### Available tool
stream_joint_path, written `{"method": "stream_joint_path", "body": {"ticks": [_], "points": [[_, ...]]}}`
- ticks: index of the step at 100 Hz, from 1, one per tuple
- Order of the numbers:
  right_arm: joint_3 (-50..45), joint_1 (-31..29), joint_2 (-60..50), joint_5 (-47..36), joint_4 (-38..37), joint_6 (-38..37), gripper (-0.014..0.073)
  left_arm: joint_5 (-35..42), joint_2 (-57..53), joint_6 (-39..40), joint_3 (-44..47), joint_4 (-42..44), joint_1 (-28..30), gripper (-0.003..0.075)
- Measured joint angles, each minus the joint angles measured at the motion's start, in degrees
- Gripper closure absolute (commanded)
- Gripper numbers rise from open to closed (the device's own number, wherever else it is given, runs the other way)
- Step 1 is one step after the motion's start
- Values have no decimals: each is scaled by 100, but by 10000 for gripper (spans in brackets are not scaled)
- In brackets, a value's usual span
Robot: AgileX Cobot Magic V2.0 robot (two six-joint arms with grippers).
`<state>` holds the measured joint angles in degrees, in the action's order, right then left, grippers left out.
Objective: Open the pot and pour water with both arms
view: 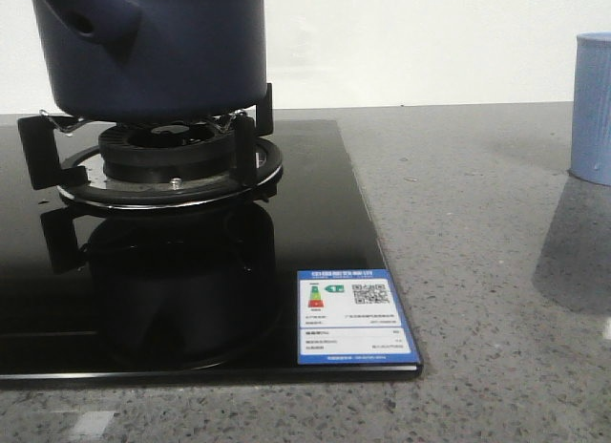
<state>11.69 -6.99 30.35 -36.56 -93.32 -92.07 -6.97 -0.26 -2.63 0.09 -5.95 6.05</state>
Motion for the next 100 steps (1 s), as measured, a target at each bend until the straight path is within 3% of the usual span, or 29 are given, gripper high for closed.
{"method": "stream_joint_path", "body": {"ticks": [14, 38, 100], "points": [[0, 0, 0, -3, -2, 0, 663, 152, 0, 482, -1, 319, -211, 739], [0, 0, 0, -3, -12, 0, 663, -123, 0, 516, -1, 228, -585, 739], [0, 0, 0, -3, -12, 0, 663, -240, 0, 516, -1, 61, -623, 739]]}}
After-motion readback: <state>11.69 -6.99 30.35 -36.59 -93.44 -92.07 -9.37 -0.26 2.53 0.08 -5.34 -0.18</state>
